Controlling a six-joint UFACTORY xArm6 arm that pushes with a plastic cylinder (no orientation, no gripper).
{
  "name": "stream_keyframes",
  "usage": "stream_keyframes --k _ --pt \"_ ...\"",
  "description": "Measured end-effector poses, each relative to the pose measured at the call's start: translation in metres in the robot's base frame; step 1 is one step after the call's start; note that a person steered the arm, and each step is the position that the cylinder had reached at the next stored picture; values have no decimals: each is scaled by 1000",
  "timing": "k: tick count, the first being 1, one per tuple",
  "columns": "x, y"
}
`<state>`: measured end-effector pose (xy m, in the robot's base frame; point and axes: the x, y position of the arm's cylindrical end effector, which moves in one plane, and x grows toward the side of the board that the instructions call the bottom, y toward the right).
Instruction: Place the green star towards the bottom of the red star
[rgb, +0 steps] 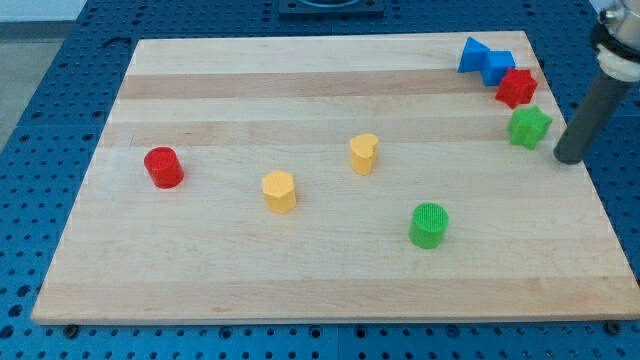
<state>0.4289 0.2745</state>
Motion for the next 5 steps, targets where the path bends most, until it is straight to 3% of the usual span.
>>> stream_keyframes --k 2,4,5 --pt "-30 -2" --pt "6 -19" --pt "-8 -42"
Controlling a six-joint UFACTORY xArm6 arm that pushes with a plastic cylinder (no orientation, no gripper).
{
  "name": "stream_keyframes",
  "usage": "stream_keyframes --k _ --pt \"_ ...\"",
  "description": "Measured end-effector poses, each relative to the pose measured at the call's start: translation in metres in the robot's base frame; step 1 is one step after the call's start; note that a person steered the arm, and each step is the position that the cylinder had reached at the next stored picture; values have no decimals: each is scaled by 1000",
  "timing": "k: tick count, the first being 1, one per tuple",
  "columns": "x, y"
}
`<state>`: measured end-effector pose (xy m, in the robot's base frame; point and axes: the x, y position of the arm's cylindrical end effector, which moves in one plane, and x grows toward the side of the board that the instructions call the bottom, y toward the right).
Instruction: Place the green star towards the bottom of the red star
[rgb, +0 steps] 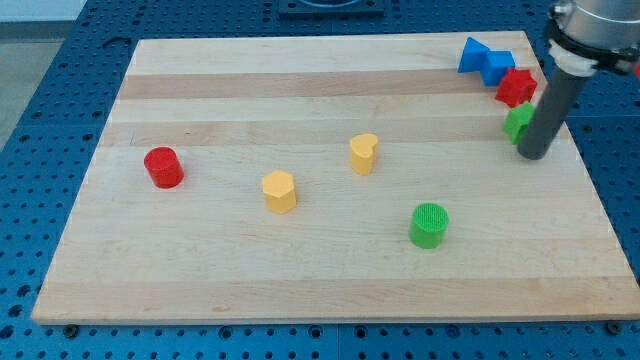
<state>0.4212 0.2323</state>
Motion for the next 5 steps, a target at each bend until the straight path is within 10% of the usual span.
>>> stream_keyframes --k 5 --pt "-18 -4"
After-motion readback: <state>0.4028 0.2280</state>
